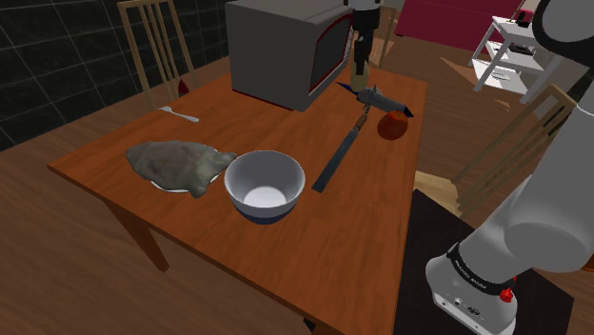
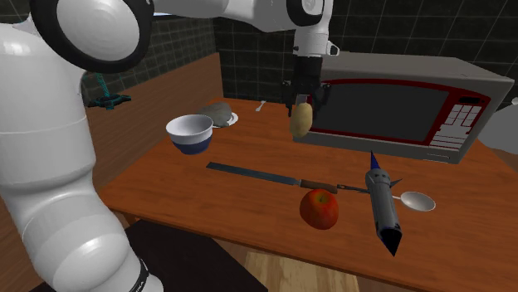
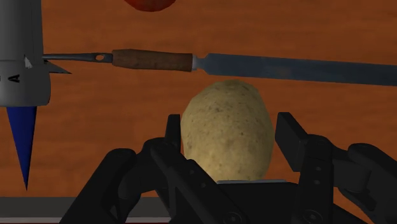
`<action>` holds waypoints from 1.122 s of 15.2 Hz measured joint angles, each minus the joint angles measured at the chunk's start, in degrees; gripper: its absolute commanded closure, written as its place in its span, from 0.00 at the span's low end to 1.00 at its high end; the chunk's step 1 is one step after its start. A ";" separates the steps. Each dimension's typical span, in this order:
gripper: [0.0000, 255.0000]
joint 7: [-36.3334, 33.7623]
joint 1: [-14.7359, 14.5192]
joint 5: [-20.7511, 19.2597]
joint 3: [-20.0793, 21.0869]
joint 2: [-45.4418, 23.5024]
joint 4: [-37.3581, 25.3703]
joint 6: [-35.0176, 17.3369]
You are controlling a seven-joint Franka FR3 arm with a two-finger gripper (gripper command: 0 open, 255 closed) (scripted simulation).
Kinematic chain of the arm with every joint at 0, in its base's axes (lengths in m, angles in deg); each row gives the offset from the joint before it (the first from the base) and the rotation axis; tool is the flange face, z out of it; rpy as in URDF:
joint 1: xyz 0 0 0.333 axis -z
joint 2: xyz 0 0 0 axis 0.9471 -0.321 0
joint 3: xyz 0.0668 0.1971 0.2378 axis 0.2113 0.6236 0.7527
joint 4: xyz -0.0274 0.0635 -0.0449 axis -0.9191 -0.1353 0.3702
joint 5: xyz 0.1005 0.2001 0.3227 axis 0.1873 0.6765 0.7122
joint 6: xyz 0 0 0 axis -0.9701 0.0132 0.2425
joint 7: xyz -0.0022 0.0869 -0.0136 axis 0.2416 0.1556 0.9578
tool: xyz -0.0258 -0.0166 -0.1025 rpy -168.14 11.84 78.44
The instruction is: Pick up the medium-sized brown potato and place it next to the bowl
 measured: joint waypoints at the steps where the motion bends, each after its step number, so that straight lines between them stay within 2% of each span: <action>1: 1.00 -1.13 -0.71 -0.06 0.43 0.73 0.78 0.06; 8: 1.00 -10.73 -6.31 0.11 4.47 5.64 6.70 -0.03; 17: 1.00 -22.52 -12.72 1.75 9.96 7.47 8.74 0.71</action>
